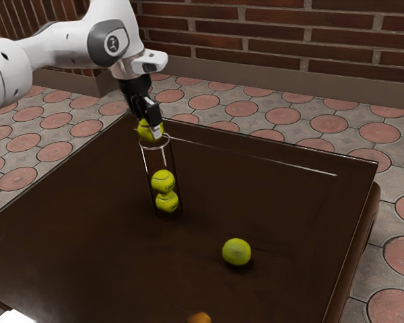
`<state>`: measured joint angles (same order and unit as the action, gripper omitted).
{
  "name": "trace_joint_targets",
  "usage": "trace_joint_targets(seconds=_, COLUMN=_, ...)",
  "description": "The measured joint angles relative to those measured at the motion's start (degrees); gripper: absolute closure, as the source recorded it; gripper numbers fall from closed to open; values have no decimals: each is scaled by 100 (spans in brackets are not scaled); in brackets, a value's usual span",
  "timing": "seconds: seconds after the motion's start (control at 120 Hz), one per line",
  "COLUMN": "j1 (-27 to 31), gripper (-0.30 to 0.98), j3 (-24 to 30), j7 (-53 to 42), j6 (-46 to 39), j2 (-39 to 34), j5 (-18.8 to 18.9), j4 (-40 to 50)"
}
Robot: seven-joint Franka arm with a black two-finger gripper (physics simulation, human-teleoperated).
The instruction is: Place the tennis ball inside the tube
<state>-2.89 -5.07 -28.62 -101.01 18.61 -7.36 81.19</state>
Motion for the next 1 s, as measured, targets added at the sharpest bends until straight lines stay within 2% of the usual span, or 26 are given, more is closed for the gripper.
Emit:
trace_joint_targets(seconds=0.067, j1=0, gripper=42, j3=0, j7=-3, j6=-2, j2=13, j5=-12, j4=-15)
trace_joint_targets(seconds=0.183, j1=0, gripper=34, j3=0, j7=-9, j6=3, j2=22, j5=-40, j4=-14)
trace_joint_targets(seconds=0.425, j1=-1, gripper=32, j3=0, j7=-24, j6=18, j2=23, j5=-80, j4=-14)
trace_joint_targets(seconds=0.733, j1=-2, gripper=10, j3=5, j7=-43, j6=39, j2=5, j5=-105, j4=-7)
trace_joint_targets(seconds=0.8, j1=-3, gripper=7, j3=2, j7=-34, j6=43, j2=-185, j5=-94, j4=138)
trace_joint_targets(seconds=0.9, j1=-3, gripper=5, j3=-23, j7=23, j6=89, j2=-948, j5=-42, j4=894)
trace_joint_targets(seconds=1.0, j1=8, gripper=3, j3=-42, j7=177, j6=368, j2=-1491, j5=193, j4=1169)
